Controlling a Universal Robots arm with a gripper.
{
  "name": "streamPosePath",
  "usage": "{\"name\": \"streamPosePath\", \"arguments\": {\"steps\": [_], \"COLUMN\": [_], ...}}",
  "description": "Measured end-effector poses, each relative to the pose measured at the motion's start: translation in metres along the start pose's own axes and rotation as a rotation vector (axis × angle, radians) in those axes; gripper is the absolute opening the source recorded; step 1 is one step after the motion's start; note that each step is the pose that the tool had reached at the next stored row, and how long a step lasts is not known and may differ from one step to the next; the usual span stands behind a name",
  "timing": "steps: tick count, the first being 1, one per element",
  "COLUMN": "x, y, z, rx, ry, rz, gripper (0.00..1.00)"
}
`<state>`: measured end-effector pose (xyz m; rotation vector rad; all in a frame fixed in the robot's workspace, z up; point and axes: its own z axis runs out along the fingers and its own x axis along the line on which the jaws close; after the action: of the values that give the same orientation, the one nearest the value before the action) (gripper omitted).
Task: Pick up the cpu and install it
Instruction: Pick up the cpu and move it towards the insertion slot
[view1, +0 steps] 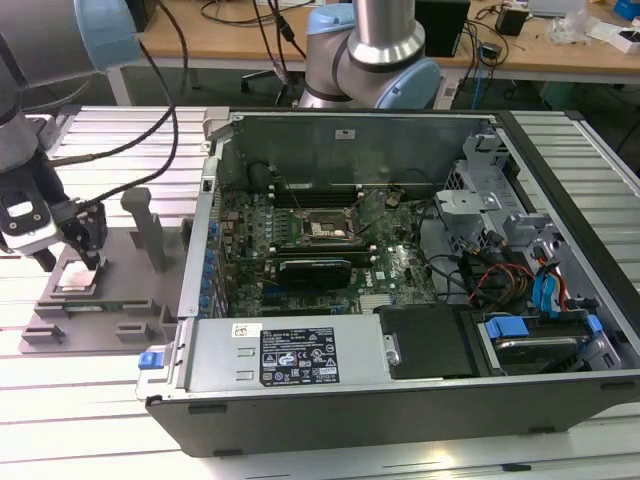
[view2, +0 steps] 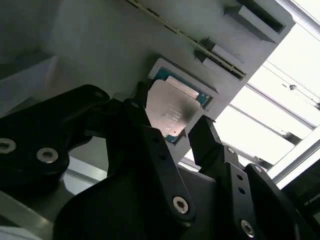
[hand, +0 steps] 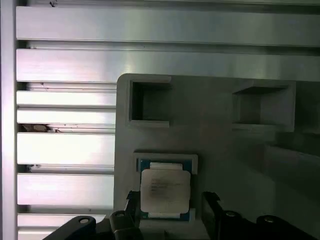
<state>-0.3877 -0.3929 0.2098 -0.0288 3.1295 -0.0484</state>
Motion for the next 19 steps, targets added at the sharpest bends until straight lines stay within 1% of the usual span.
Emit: {"name": "streamPosePath", "arguments": {"steps": [1,2,9,18,19], "x": [0.0036,0.0037,0.0035,0.0035,0.0035], "y": [0.0004,0.0005,0.0007,0.0007,0.0007], "z": [0.0133,0.015,0.0205,0.0209,0.0209], "rx": [-0.003,-0.0032,-0.0059,-0.0084,-0.0088], "ry": [-0.0001,-0.0001,0.0,0.0,0.0], "rz": [0.0,0.0,0.0,0.0,0.0], "gripper": [0.6,0.6,0.6,0.6,0.58]}}
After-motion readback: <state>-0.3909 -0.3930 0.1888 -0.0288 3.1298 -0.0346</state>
